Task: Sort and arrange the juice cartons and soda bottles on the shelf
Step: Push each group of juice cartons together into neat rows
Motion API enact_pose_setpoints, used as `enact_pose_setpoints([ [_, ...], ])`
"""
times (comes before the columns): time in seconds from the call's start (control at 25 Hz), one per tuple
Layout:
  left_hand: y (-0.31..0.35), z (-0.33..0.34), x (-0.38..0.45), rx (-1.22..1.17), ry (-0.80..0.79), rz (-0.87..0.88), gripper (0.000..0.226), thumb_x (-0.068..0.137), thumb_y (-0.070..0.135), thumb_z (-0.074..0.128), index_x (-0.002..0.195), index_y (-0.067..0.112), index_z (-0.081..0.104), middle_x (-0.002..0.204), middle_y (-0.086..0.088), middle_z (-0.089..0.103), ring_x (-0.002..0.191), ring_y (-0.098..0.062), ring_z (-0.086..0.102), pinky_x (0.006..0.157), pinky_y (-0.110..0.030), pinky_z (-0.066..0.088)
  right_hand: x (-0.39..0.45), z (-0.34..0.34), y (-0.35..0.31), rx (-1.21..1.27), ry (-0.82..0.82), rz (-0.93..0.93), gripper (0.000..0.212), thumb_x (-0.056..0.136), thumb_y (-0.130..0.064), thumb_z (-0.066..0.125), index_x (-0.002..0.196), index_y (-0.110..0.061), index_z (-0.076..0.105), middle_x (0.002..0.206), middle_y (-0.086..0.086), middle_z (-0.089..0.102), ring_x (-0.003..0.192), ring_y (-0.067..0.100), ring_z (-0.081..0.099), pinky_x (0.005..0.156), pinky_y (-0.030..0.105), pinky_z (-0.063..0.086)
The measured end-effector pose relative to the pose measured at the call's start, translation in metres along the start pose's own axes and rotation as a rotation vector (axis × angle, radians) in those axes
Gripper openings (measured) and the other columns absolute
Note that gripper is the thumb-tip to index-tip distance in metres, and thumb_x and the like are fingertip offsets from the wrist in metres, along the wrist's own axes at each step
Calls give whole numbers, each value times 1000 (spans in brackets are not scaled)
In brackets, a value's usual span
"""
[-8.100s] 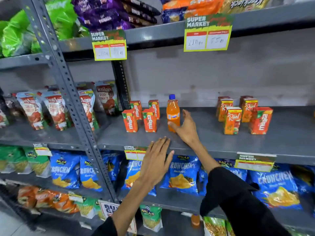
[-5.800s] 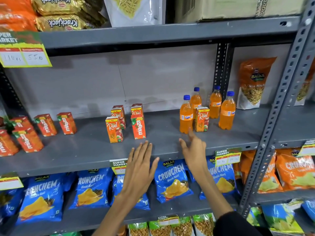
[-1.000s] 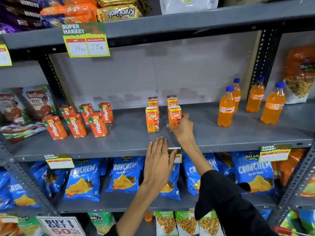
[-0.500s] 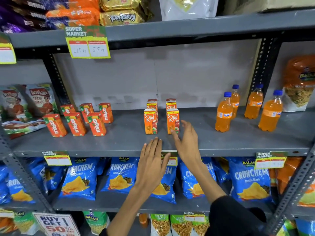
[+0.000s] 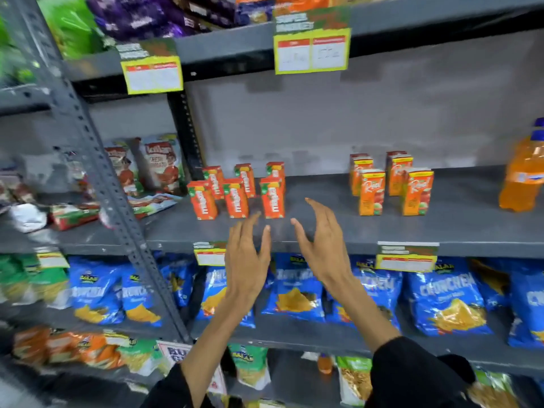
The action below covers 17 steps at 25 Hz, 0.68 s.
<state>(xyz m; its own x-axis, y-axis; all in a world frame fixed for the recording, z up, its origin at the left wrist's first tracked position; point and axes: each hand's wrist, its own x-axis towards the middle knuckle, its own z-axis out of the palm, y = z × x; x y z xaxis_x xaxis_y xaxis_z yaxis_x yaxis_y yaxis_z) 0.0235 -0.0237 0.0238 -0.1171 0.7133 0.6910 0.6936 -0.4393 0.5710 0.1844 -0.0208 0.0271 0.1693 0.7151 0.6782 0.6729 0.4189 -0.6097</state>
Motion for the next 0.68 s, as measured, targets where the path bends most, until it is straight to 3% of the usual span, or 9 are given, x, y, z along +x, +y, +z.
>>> enact_pose_setpoints([
  [0.12, -31, -16, 39, -125, 33, -156, 47, 97, 33, 63, 138, 16, 49, 136, -6, 56, 128, -26, 52, 106, -47, 45, 20, 46, -23, 89, 11, 155, 61, 92, -33, 66, 143, -9, 42, 142, 9, 52, 133, 25, 49, 109, 33, 40],
  [0.32, -60, -6, 91, -254, -179, -330, 67, 85, 26, 78, 136, 0, 45, 136, -19, 58, 121, -34, 59, 99, -50, 51, 60, 91, -27, -118, -62, 353, 81, 81, -30, 80, 139, 8, 39, 140, 26, 46, 132, 41, 42, 108, 44, 35],
  [0.44, -67, 2, 104, -94, -193, -365, 80, 80, 33, 81, 139, -3, 40, 136, -22, 59, 122, -40, 59, 99, -52, 50, 77, 105, -24, -203, -97, 440, 78, 77, -32, 81, 134, 7, 43, 135, 25, 48, 128, 42, 44, 105, 44, 36],
  [0.68, -73, 9, 108, 166, -172, -281, 71, 85, 42, 76, 132, -2, 45, 129, -18, 62, 121, -35, 59, 102, -47, 48, 83, 116, -23, -211, -87, 503, 73, 75, -33, 80, 127, -1, 40, 128, 24, 51, 120, 42, 53, 98, 50, 48],
])
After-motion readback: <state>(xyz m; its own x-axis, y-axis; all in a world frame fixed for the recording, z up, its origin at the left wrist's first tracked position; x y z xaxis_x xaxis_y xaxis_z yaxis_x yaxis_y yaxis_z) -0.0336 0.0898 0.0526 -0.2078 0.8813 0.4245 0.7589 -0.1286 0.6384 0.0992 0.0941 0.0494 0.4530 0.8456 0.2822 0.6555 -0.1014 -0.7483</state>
